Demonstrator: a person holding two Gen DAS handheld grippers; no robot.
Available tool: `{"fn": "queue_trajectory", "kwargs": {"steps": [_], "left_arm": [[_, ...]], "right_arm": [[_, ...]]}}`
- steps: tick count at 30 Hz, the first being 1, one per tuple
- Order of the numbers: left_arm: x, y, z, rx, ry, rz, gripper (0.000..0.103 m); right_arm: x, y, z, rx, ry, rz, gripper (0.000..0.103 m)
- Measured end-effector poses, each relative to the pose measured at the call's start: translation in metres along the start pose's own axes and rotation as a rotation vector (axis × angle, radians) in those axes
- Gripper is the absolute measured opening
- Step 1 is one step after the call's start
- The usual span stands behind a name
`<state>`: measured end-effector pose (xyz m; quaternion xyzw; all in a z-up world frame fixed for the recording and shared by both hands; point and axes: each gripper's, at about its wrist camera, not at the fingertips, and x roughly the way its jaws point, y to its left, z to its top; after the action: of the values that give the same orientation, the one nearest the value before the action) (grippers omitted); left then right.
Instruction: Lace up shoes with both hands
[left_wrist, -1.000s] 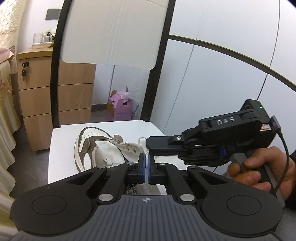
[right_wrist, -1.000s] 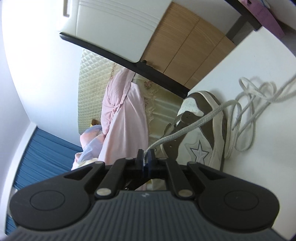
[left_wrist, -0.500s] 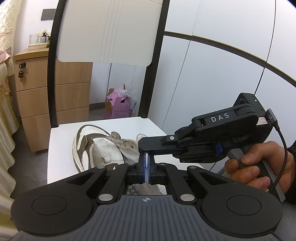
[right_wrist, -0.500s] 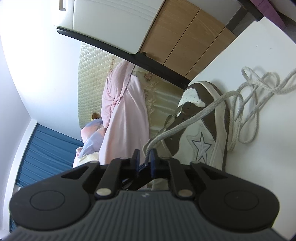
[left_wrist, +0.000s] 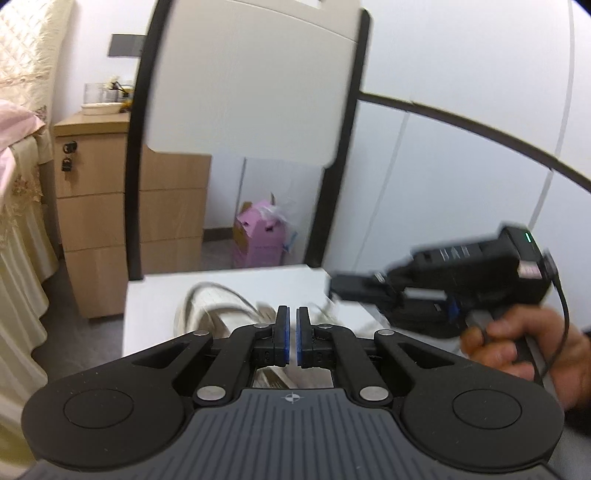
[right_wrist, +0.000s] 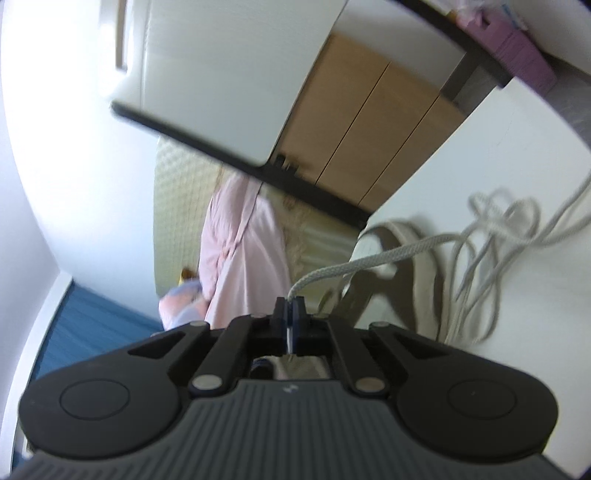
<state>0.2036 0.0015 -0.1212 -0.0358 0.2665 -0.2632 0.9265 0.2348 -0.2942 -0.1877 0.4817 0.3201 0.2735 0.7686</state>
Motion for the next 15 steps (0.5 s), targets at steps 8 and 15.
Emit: {"fn": "queue_trajectory", "kwargs": {"steps": [8,15], "left_arm": [[0.064,0.018,0.033,0.154,0.137,-0.010,0.004],[0.090,0.006,0.022,0.365,0.233,-0.066,0.004]], "right_arm": [[0.016,-0.024,0.018,0.059,-0.045,-0.074,0.003],[0.045,-0.038,0.024,0.074,-0.033,-0.129,0.003]]}}
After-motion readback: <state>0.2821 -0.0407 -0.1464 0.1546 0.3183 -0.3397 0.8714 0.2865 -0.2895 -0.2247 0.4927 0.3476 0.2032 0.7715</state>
